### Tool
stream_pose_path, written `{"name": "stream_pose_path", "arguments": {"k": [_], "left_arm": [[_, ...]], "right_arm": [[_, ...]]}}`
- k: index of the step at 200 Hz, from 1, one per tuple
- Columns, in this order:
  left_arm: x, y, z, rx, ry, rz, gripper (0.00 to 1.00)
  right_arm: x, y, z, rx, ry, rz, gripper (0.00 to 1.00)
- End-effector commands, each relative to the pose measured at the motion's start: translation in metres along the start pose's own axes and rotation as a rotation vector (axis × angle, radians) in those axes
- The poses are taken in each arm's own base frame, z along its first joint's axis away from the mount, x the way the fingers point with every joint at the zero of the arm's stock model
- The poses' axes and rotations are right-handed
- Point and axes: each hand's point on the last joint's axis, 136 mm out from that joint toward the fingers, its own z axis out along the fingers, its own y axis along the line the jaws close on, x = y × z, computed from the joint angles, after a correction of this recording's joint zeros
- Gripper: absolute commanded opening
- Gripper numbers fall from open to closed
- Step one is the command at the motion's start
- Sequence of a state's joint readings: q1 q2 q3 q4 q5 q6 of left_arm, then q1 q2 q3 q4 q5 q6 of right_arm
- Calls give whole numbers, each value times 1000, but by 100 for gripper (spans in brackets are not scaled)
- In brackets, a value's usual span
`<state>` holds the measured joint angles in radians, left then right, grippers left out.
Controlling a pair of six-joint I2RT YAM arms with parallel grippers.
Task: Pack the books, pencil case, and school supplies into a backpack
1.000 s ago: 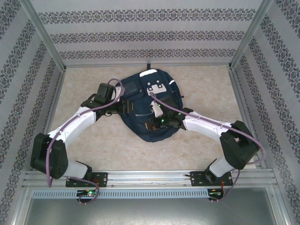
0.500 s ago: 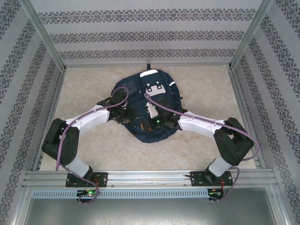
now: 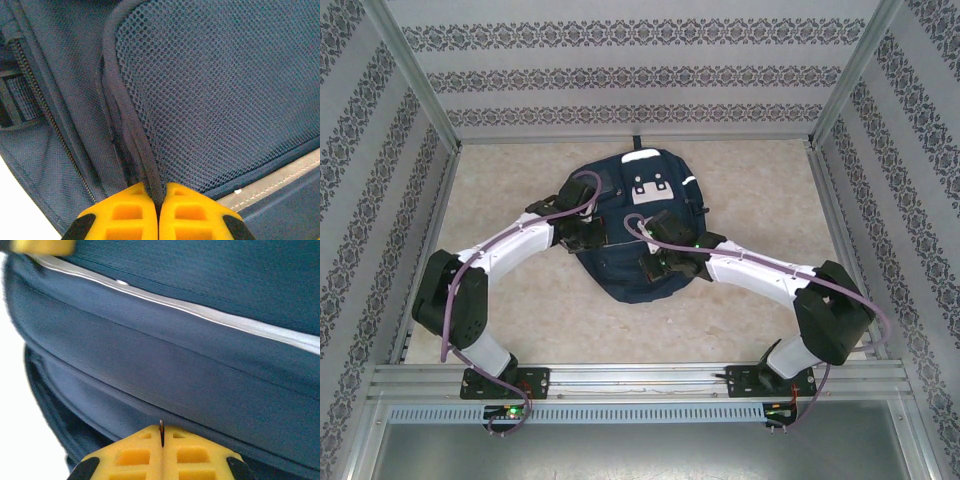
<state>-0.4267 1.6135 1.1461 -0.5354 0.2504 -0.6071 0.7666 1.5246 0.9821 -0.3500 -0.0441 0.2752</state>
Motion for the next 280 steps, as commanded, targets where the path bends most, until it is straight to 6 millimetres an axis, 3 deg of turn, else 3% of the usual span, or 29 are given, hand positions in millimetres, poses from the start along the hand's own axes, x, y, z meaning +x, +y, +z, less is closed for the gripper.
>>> {"name": "stream_pose_path", "arguments": {"k": [1, 33, 58, 95, 117, 121, 131, 146, 176, 194, 213, 243, 280], "left_arm": [[5, 33, -13, -83, 19, 76, 0], [0, 45, -11, -59, 51, 144, 0], [-17, 57, -11, -101, 73, 165, 0], [-68, 79, -17, -247, 69, 278, 0], [-102, 96, -17, -343, 82, 287, 0], [-107, 99, -17, -351, 87, 271, 6], [-121, 103, -21, -359, 95, 206, 31], [-126, 99, -32, -349, 106, 108, 45], [-104, 71, -51, -192, 49, -45, 52], [-73, 63, -52, -107, 40, -143, 53], [-42, 47, -42, -78, 28, -193, 54], [-17, 3, -17, -33, 1, -222, 59], [-7, 3, -1, -140, -93, -279, 61]], "right_arm": [[24, -51, -3, 205, 75, -28, 0], [29, -66, -2, 235, 94, 26, 0], [33, -72, -3, 251, 102, 57, 0], [36, -53, 1, 166, 97, 26, 0], [28, -29, 6, 66, 75, 25, 0], [25, -24, 8, 43, 68, 30, 0], [18, -9, 12, -14, 56, 42, 0], [6, 12, 18, -96, 38, 85, 0], [-9, 38, 29, -203, 19, 149, 0], [-13, 47, 29, -248, 11, 162, 0], [-13, 52, 24, -268, 2, 144, 0], [-11, 57, 15, -311, -30, 112, 0], [-15, 68, 14, -374, -39, 115, 0]]}}
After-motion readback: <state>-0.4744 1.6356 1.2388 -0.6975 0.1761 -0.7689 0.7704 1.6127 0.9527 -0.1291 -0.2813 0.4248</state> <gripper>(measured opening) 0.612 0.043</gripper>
